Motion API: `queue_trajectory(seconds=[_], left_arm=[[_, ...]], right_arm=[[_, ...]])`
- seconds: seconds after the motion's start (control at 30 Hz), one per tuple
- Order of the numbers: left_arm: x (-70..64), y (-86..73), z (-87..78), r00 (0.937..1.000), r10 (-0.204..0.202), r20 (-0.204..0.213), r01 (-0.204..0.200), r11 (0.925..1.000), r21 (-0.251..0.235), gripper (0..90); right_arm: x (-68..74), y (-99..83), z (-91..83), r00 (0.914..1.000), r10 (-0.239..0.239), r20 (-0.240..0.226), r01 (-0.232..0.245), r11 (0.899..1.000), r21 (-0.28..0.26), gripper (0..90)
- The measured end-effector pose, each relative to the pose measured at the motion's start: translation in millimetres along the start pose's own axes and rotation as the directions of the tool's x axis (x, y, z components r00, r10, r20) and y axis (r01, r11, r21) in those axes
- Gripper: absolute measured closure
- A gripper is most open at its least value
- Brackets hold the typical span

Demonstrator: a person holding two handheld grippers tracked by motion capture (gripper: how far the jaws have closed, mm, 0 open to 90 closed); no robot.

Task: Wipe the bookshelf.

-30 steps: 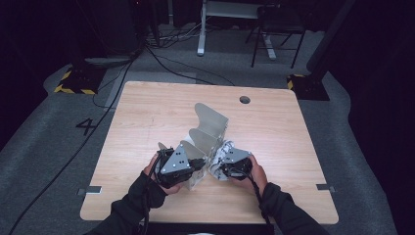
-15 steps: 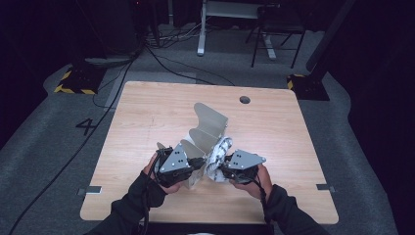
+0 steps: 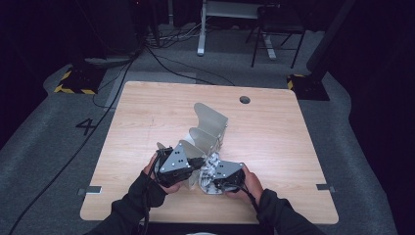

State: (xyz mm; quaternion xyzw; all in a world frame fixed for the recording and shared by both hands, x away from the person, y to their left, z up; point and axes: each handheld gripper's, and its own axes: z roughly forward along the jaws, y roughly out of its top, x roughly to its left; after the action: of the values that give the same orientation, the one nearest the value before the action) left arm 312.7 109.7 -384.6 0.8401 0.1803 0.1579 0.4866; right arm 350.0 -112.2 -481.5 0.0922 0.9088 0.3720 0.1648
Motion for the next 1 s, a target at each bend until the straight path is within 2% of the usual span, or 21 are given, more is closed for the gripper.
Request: queue_trajectory(seconds=[0.03, 0.13, 0.2, 0.27, 0.37, 0.4, 0.47, 0.57, 0.6, 0.67, 0.8, 0.9, 0.97, 1.0], left_arm=[[0.0, 0.0, 0.1, 1.0, 0.0, 0.0, 0.0, 1.0, 0.0, 85.6], [0.2, -0.1, 0.0, 1.0, 0.0, 0.0, 0.0, 1.0, -0.001, 85.6], [0.2, -0.1, 0.1, 1.0, 0.001, 0.0, -0.001, 1.0, -0.001, 85.6], [0.1, -0.2, 0.3, 1.0, 0.001, 0.0, -0.001, 1.0, -0.002, 85.7], [0.2, -0.1, 0.6, 1.0, -0.001, 0.001, 0.001, 1.0, -0.003, 85.7], [0.3, -0.1, 0.7, 1.0, -0.002, 0.001, 0.002, 1.0, -0.003, 85.7], [0.6, 0.1, 1.0, 1.0, -0.002, 0.002, 0.002, 1.0, -0.002, 85.7], [0.5, 0.2, 1.1, 1.0, -0.001, 0.0, 0.001, 1.0, -0.001, 85.8], [0.6, 0.1, 1.0, 1.0, -0.002, 0.001, 0.002, 1.0, -0.002, 85.8], [1.1, -0.3, 0.6, 0.9999, -0.011, 0.007, 0.011, 0.9999, -0.005, 85.8], [1.5, -0.7, 0.4, 0.9998, -0.016, 0.012, 0.016, 0.9998, -0.008, 85.8], [1.6, -0.6, 0.3, 0.9998, -0.014, 0.013, 0.014, 0.9999, -0.006, 85.7], [2.0, -0.9, 0.4, 0.9998, -0.016, 0.013, 0.016, 0.9998, -0.009, 85.6], [2.1, -1.0, 0.5, 0.9998, -0.017, 0.013, 0.017, 0.9998, -0.009, 85.6]], right_arm=[[1.0, -1.8, 3.1, 1.0, -0.002, 0.009, 0.002, 1.0, 0.028, 76.0], [1.9, -2.0, 2.8, 1.0, 0.005, 0.004, -0.005, 1.0, 0.012, 75.9], [3.9, 2.4, -4.3, 0.9998, 0.003, -0.02, -0.004, 0.999, -0.043, 75.9], [7.0, 10.3, -14.9, 0.9997, -0.017, -0.02, 0.015, 0.996, -0.092, 75.9], [9.7, 21.7, -33.1, 0.9991, -0.004, -0.043, -0.005, 0.98, -0.199, 76.0], [12.7, 25.4, -38.6, 0.9985, -0.003, -0.055, -0.01, 0.971, -0.24, 76.0], [19.1, 30.2, -41.0, 0.9968, -0.016, -0.078, -0.005, 0.966, -0.259, 76.1], [33.8, 35.8, -34.5, 0.9935, -0.072, -0.088, 0.05, 0.971, -0.232, 76.1], [39.7, 36.1, -26.1, 0.9913, -0.099, -0.086, 0.081, 0.978, -0.191, 76.0], [42.4, 30.6, -10.8, 0.9904, -0.108, -0.086, 0.097, 0.987, -0.125, 76.1], [33.4, 16.1, 5.5, 0.9918, -0.097, -0.084, 0.093, 0.995, -0.046, 76.4], [21.9, 10.9, 3.4, 0.9954, -0.068, -0.067, 0.066, 0.997, -0.034, 76.5], [12.0, 7.3, -0.4, 0.9979, -0.056, -0.034, 0.056, 0.998, -0.005, 76.5], [3.6, 4.3, -4.3, 0.9994, -0.036, 0.005, 0.036, 0.999, -0.005, 76.5]])
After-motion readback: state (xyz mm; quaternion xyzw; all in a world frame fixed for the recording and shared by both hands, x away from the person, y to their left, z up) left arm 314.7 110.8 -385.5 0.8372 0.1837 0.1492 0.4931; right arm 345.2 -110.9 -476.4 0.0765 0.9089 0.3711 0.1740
